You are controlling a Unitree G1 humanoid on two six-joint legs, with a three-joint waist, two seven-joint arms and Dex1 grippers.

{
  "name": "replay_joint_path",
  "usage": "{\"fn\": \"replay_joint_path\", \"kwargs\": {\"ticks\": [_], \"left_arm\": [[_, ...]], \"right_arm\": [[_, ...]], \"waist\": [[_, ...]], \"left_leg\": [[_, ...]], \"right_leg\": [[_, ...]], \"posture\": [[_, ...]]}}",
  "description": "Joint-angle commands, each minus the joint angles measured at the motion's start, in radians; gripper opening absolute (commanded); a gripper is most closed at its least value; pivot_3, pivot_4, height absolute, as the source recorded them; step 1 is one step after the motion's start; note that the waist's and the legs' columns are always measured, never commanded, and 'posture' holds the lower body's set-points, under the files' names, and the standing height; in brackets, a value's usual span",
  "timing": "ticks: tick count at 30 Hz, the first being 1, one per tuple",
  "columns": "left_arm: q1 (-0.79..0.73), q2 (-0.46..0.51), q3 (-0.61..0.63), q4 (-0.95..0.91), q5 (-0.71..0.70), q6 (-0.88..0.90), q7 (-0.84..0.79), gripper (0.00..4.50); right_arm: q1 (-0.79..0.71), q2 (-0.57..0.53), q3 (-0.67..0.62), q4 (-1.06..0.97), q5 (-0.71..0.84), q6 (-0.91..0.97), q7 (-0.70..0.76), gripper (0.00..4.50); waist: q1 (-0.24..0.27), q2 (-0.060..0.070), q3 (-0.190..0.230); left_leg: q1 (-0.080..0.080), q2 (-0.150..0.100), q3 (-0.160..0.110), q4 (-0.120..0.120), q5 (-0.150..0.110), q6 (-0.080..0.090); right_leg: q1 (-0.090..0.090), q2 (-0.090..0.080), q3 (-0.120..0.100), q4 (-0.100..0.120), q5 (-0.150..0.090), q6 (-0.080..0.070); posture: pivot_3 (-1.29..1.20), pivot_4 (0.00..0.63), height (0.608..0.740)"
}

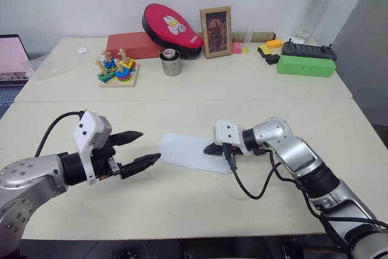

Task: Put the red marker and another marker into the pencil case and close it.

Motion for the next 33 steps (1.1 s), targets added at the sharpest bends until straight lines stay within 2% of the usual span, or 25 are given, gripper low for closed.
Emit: {"fn": "replay_joint_path", "kwargs": {"ticks": [1, 5, 13, 20, 22, 28, 33], "left_arm": [[-0.045, -0.042, -0.007, 0.078, 0.081, -0.037, 0.099, 4.50], [-0.118, -0.068, -0.025, 0.203, 0.197, -0.088, 0.184, 4.50], [-0.192, -0.057, -0.085, 0.369, 0.310, -0.142, 0.153, 4.50], [-0.150, -0.030, -0.064, 0.354, 0.315, -0.118, 0.091, 4.50], [-0.136, -0.023, -0.044, 0.353, 0.314, -0.113, 0.081, 4.50], [-0.045, 0.010, 0.057, 0.324, 0.314, -0.093, 0.055, 4.50], [-0.019, 0.005, 0.096, 0.326, 0.332, -0.089, 0.077, 4.50]], "right_arm": [[-0.006, 0.003, -0.132, -0.022, 0.121, 0.071, -0.012, 0.06], [-0.023, -0.039, -0.295, -0.026, 0.250, 0.179, -0.023, 0.73], [-0.011, -0.158, -0.386, 0.081, 0.236, 0.198, -0.108, 2.74], [0.072, -0.214, -0.432, 0.014, 0.271, 0.244, -0.130, 4.29], [0.085, -0.237, -0.440, -0.001, 0.281, 0.251, -0.129, 4.46], [0.060, -0.289, -0.409, 0.031, 0.272, 0.224, -0.084, 4.46], [0.024, -0.313, -0.392, 0.084, 0.258, 0.194, -0.047, 4.46]], "waist": [[0.000, 0.000, 0.000], [0.003, 0.000, 0.000], [0.014, 0.000, 0.001], [0.014, 0.000, 0.001], [0.015, 0.001, 0.001], [0.014, 0.001, 0.001], [0.018, 0.001, 0.001]], "left_leg": [[-0.001, 0.000, 0.000, 0.000, 0.000, 0.000], [-0.002, 0.000, 0.000, 0.000, 0.000, 0.000], [-0.003, 0.000, 0.001, -0.002, 0.000, 0.000], [-0.004, 0.000, 0.001, -0.002, 0.000, 0.000], [-0.004, 0.000, 0.001, -0.002, 0.000, 0.000], [-0.004, 0.000, 0.001, -0.002, 0.000, 0.000], [-0.004, 0.000, 0.002, -0.002, 0.000, 0.000]], "right_leg": [[-0.001, 0.000, 0.000, 0.000, 0.000, 0.000], [-0.002, 0.000, 0.000, 0.000, 0.000, 0.000], [-0.004, 0.000, 0.000, -0.001, 0.000, 0.000], [-0.005, 0.000, 0.001, -0.001, 0.000, 0.000], [-0.005, 0.000, 0.001, -0.001, 0.000, 0.000], [-0.005, 0.000, 0.001, -0.001, 0.000, 0.000], [-0.005, 0.000, 0.001, -0.001, 0.000, 0.000]], "posture": [[0.00, 0.150, 0.740], [0.00, 0.150, 0.740], [0.00, 0.150, 0.740], [0.00, 0.150, 0.740], [0.00, 0.150, 0.740], [0.00, 0.150, 0.740], [0.00, 0.150, 0.740]]}}
